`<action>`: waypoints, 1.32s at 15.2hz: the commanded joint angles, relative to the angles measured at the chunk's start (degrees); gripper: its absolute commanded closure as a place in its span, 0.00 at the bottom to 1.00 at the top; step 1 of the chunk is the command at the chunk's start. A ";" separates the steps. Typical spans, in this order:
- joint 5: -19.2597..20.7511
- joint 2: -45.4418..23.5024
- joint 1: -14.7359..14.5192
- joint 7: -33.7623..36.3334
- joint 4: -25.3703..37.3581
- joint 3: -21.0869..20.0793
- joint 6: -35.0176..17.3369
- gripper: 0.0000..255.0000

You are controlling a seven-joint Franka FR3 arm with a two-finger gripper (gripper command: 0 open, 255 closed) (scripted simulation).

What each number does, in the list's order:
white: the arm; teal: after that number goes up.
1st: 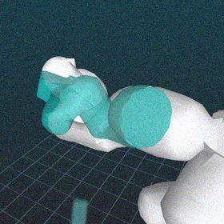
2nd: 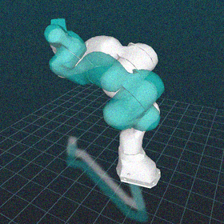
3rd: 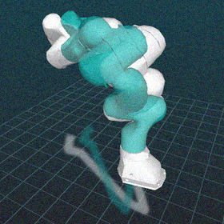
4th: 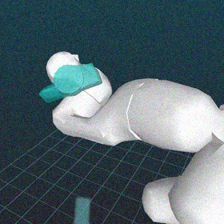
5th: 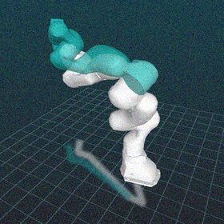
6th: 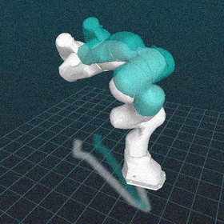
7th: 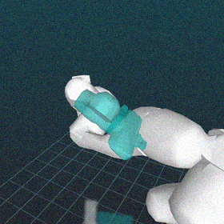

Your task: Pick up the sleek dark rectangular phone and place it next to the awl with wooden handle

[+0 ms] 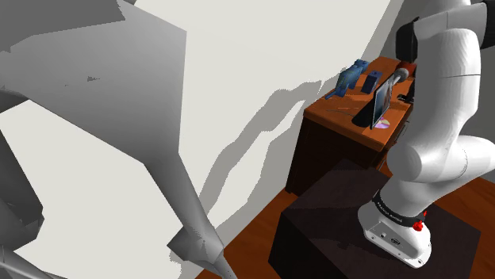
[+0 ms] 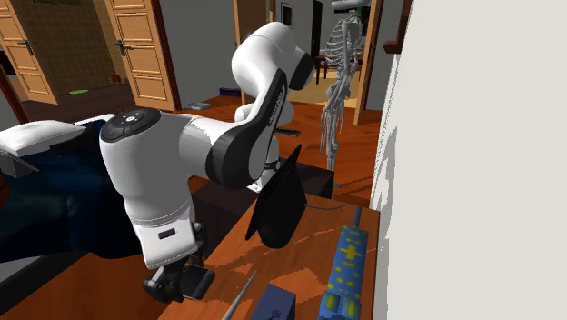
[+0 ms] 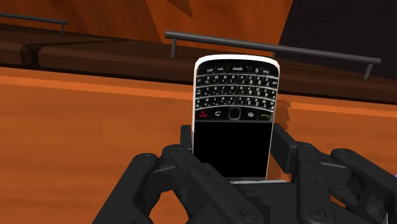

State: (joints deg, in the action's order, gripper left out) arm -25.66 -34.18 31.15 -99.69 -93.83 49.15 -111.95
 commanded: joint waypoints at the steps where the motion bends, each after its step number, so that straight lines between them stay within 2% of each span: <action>1: -0.71 -0.82 0.22 -0.37 -0.78 -0.53 -1.44 1.00; 9: -0.71 -0.82 0.22 -0.37 -0.78 -0.54 -1.44 1.00; 10: -0.71 -0.82 0.22 -0.37 -0.78 -0.54 -1.44 0.00; 15: -0.71 -0.82 0.22 -0.37 -0.79 -0.54 -1.44 0.00; 19: 1.51 1.49 -0.05 1.09 3.50 1.03 4.43 0.00; 20: 1.51 1.49 -0.05 1.09 3.50 1.03 4.43 0.00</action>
State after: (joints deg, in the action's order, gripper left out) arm -24.35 -32.85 31.01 -98.69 -90.91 50.05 -108.24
